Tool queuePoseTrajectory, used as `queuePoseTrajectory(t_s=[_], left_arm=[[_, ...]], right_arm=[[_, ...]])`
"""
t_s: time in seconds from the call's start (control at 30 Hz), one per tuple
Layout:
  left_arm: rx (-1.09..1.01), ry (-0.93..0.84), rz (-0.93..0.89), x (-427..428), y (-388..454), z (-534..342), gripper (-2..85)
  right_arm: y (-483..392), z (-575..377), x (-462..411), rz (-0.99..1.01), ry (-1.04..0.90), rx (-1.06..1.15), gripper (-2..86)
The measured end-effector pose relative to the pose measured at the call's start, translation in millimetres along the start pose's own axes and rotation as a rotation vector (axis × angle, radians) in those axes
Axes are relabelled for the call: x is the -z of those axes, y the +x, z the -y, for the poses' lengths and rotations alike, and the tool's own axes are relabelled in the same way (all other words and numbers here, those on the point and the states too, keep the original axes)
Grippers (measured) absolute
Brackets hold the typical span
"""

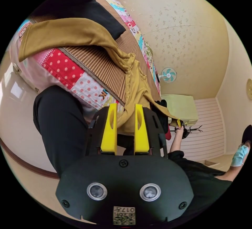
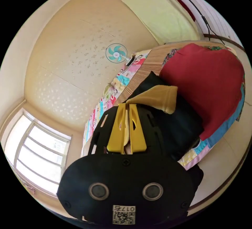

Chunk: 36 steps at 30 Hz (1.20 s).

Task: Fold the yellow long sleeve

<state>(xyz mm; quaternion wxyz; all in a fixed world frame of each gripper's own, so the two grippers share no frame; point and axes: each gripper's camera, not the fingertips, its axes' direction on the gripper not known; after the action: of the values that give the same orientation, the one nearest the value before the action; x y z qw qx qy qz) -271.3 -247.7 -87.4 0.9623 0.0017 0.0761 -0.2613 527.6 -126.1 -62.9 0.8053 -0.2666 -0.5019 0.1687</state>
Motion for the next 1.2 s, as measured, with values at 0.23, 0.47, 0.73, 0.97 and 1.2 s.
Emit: queuePoseTrajectory(t_s=[0.23, 0.47, 0.73, 0.97, 1.2], left_arm=[[0.131, 0.226, 0.026, 58, -46, -1, 12.1], [0.017, 0.298, 0.358, 92, -46, 22, 12.1], [-0.348, -0.137, 0.927, 34, -47, 77, 6.2], [-0.296, -0.343, 0.381, 79, -23, 68, -0.1], [-0.358, -0.020, -0.402, 207, 75, 87, -0.6]], right_arm=[[-267, -132, -85, 0.244, -0.067, 0.654, 3.1], [-262, -401, -271, 0.140, -0.778, 0.822, 3.8], [-192, -463, -236, 0.133, -0.924, 0.854, 3.1], [-114, -409, -208, 0.088, -0.839, 0.725, 1.6], [-18, -393, -198, 0.480, -0.723, 0.526, 0.5]])
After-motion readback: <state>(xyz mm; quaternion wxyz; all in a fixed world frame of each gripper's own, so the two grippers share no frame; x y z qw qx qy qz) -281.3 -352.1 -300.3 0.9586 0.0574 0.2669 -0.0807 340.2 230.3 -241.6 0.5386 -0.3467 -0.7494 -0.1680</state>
